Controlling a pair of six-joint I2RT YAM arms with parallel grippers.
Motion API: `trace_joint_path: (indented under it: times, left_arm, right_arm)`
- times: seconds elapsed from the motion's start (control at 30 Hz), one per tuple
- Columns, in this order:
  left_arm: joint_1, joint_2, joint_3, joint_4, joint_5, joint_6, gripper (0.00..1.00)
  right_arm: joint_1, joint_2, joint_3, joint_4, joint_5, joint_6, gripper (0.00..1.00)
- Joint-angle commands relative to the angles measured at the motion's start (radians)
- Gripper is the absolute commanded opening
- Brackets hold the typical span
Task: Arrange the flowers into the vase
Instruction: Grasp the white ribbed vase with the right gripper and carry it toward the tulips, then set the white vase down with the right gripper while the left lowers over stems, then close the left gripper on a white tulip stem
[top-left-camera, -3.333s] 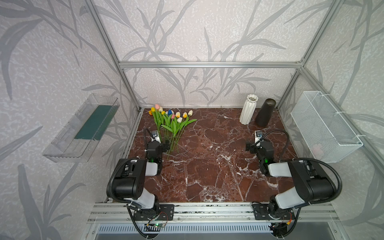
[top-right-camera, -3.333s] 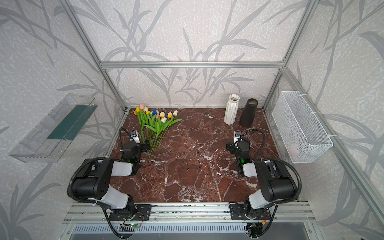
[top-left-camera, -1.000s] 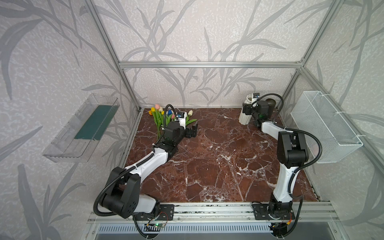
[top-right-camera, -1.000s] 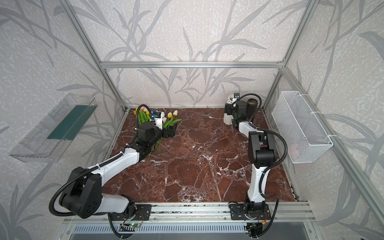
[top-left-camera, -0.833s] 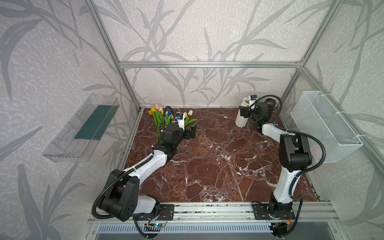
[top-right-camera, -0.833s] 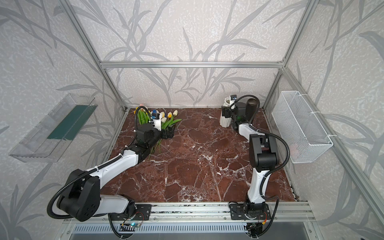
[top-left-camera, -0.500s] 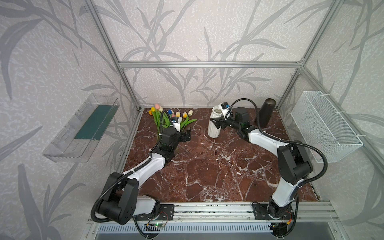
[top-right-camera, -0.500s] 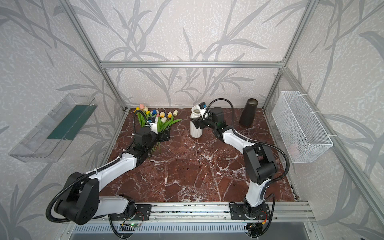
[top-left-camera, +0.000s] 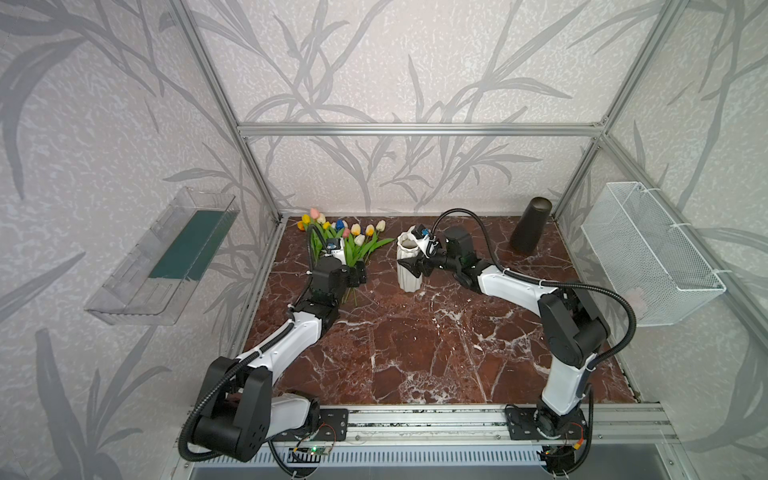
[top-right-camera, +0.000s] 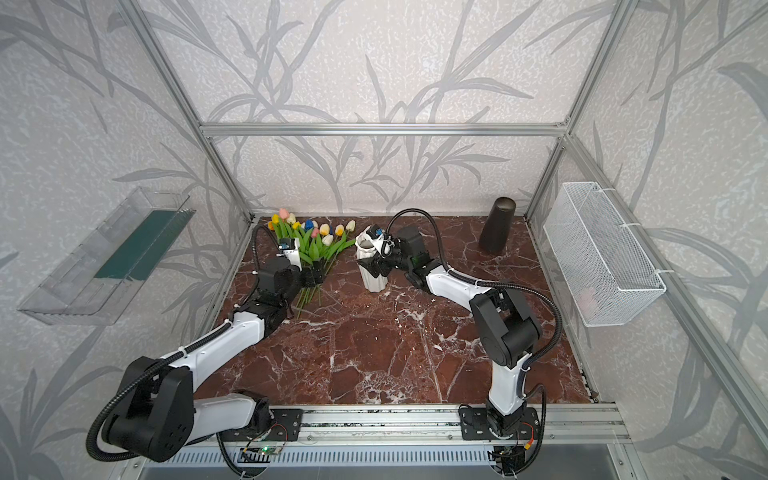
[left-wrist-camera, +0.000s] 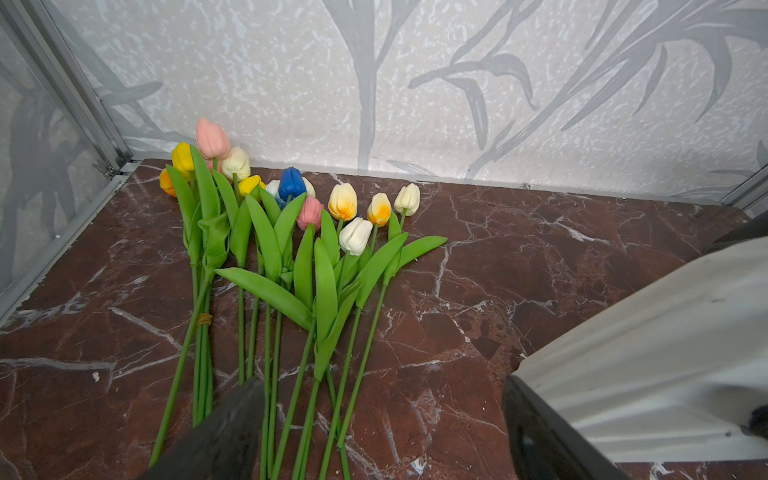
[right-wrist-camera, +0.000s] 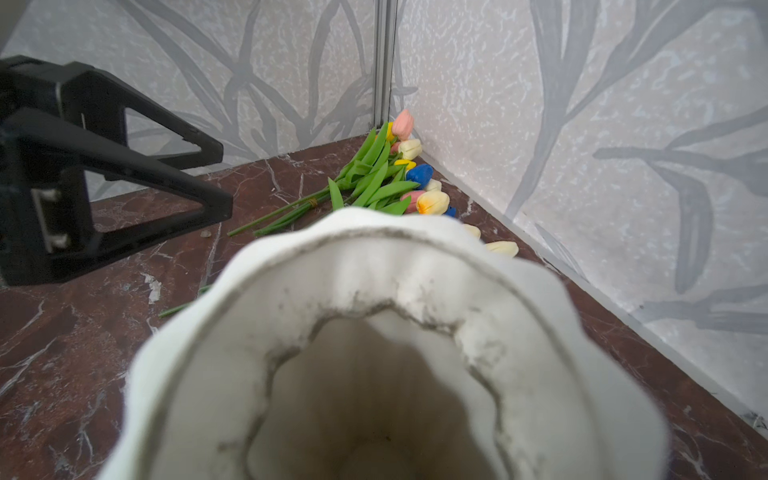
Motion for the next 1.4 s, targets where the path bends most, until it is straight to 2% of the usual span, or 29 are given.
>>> trace_joint_path:
  times: [0.0, 0.07, 0.27, 0.3, 0.33, 0.43, 0.57, 0.73, 0.8, 0.9, 0.97, 1.0, 1.07, 1.2, 1.3, 1.37]
  left_arm:
    - [0.002, 0.021, 0.014, -0.015, -0.007, 0.01, 0.89]
    - [0.003, 0.037, 0.033, -0.034, -0.016, 0.017, 0.89]
    - [0.008, 0.109, 0.16, -0.216, -0.049, 0.052, 0.9]
    - [0.011, 0.121, 0.188, -0.247, -0.055, 0.056, 0.9]
    - [0.016, 0.135, 0.214, -0.281, -0.059, 0.058, 0.9]
    - [0.026, 0.18, 0.289, -0.372, -0.063, 0.061, 0.89]
    - [0.054, 0.254, 0.389, -0.483, -0.037, 0.053, 0.76]
    - [0.099, 0.365, 0.527, -0.627, 0.023, 0.042, 0.59]
    - [0.106, 0.408, 0.575, -0.685, 0.021, 0.048, 0.58]
    - [0.114, 0.484, 0.652, -0.764, 0.036, 0.061, 0.36]
    - [0.114, 0.542, 0.714, -0.843, 0.028, 0.035, 0.31]
    - [0.114, 0.572, 0.746, -0.887, 0.033, 0.037, 0.25]
    - [0.114, 0.616, 0.784, -0.934, 0.038, 0.047, 0.23]
    - [0.114, 0.689, 0.838, -0.996, 0.024, 0.063, 0.24]
    - [0.114, 0.718, 0.861, -1.006, 0.006, 0.074, 0.23]
    - [0.113, 0.735, 0.877, -1.024, 0.007, 0.076, 0.19]
  right_arm:
    - [-0.016, -0.011, 0.051, 0.093, -0.013, 0.014, 0.24]
    - [-0.022, -0.012, 0.039, 0.104, -0.01, 0.029, 0.3]
    - [-0.021, -0.034, 0.007, 0.137, 0.03, 0.057, 0.86]
    - [-0.021, -0.043, -0.005, 0.153, 0.043, 0.065, 0.93]
    - [-0.023, -0.053, -0.015, 0.16, 0.051, 0.069, 0.96]
    - [-0.023, -0.086, -0.022, 0.15, 0.05, 0.077, 0.99]
    - [-0.023, -0.147, -0.046, 0.128, 0.051, 0.094, 0.99]
    - [-0.023, -0.296, -0.099, 0.086, 0.077, 0.122, 0.99]
    - [-0.022, -0.373, -0.148, 0.093, 0.084, 0.134, 0.99]
    - [-0.011, -0.52, -0.284, 0.12, 0.097, 0.076, 0.99]
    - [-0.011, -0.629, -0.415, 0.171, 0.143, 0.082, 0.99]
    - [-0.011, -0.686, -0.489, 0.214, 0.156, 0.086, 0.99]
    - [-0.007, -0.779, -0.632, 0.285, 0.164, 0.096, 0.99]
    - [0.032, -0.92, -0.858, 0.418, 0.194, 0.129, 0.93]
    - [0.084, -0.969, -0.969, 0.494, 0.236, 0.125, 0.9]
    - [0.11, -0.969, -1.016, 0.526, 0.26, 0.114, 0.89]
